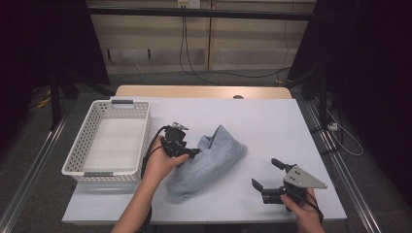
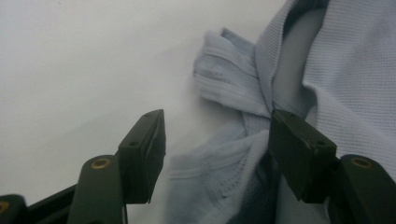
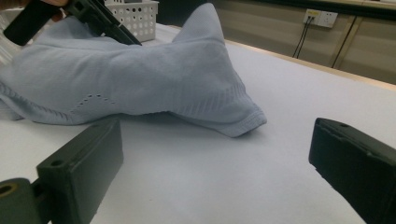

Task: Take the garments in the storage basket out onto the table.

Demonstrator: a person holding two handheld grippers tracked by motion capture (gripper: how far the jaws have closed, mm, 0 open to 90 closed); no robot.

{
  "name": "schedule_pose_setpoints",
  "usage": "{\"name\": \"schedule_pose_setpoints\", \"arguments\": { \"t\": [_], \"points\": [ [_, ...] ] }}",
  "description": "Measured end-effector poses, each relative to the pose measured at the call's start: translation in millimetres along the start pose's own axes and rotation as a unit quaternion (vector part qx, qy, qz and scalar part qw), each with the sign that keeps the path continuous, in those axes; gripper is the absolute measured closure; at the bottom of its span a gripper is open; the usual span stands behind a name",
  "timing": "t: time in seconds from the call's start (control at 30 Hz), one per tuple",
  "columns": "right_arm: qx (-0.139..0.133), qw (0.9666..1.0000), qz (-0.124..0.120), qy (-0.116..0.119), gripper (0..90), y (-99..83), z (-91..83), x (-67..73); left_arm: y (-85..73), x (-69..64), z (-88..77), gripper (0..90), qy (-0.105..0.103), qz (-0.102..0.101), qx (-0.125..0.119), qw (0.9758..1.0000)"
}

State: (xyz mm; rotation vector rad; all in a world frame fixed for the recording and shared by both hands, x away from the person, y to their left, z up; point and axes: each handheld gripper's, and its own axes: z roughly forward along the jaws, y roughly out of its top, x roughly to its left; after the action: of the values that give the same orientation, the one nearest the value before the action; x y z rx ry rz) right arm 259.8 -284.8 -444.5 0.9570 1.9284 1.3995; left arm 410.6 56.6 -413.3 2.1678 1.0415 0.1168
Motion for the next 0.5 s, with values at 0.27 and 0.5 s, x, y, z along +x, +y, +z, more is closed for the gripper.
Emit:
{"name": "schedule_pose_setpoints", "arguments": {
  "t": [0.27, 0.5],
  "points": [
    [0.013, 0.9997, -0.001, -0.018, 2.8, 2.8, 4.6, -6.8, -0.4, -14.0, 3.7, 40.4, -0.012, 0.017, 0.005, 0.9998],
    [0.024, 0.9990, 0.009, -0.035, 3.4, 11.9, 13.0, -14.5, -1.5, -25.6, 7.2, 48.8, -0.036, 0.020, 0.010, 0.9991]
  ]
}}
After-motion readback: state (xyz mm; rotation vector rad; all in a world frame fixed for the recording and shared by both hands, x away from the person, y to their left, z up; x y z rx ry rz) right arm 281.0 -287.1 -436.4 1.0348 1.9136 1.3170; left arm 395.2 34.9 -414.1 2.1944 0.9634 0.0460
